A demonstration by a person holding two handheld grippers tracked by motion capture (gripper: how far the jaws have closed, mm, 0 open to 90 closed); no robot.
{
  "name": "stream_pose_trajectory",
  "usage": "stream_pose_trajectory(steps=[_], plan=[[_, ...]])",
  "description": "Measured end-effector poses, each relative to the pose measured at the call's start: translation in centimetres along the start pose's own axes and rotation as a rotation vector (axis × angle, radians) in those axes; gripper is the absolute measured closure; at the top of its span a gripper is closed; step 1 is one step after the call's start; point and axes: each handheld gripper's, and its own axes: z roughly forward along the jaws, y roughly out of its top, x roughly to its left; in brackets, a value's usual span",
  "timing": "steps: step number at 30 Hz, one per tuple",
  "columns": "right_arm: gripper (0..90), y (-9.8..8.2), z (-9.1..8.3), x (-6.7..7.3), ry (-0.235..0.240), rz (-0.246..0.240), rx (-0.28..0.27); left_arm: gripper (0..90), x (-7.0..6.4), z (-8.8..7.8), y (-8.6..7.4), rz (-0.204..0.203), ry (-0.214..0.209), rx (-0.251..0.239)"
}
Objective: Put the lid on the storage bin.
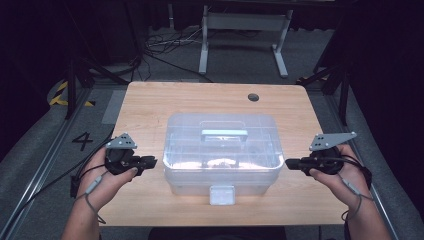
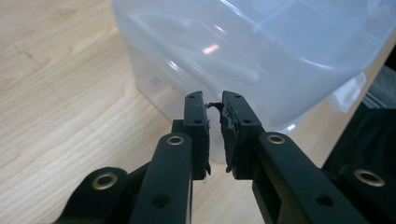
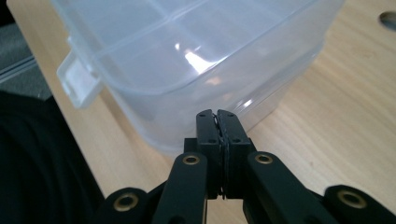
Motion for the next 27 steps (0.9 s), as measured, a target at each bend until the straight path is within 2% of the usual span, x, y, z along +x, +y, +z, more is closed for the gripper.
stream_pose_trajectory(steps=[3, 7, 11, 13, 14, 17, 19, 22, 25, 27], plan=[[89.7, 0.0, -0.4, -0.7, -0.017, 0.026, -0.058, 79.4, 0.8, -0.1, -0.3, -0.023, 0.027, -0.025], [89.9, -0.1, -0.8, -1.9, -0.08, 0.065, -0.118, 79.7, 1.9, -0.1, -0.8, -0.06, 0.072, -0.042], [89.6, -0.6, -0.9, -3.2, -0.129, 0.105, -0.17, 78.8, 3.0, -0.1, -1.2, -0.098, 0.088, -0.06], [89.6, -0.7, -0.9, -3.4, -0.145, 0.113, -0.171, 78.2, 3.4, 0.0, -1.3, -0.108, 0.096, -0.067], [89.2, -1.1, -0.9, -4.2, -0.182, 0.135, -0.184, 77.6, 3.7, 0.0, -1.4, -0.112, 0.099, -0.071], [88.2, -1.5, -0.9, -5.0, -0.193, 0.159, -0.186, 76.9, 4.4, 0.3, -1.5, -0.128, 0.119, -0.082], [88.3, -2.0, -0.8, -5.7, -0.224, 0.176, -0.194, 76.5, 4.9, 0.7, -1.5, -0.139, 0.135, -0.089], [88.1, -2.8, -0.5, -6.8, -0.24, 0.2, -0.192, 75.6, 5.7, 1.3, -1.5, -0.136, 0.154, -0.097], [87.6, -3.6, -0.1, -7.7, -0.235, 0.198, -0.19, 73.7, 6.2, 2.0, -1.5, -0.092, 0.125, -0.097], [87.0, -4.0, 0.4, -8.2, -0.217, 0.191, -0.178, 73.4, 6.3, 2.5, -1.5, -0.09, 0.125, -0.095]])
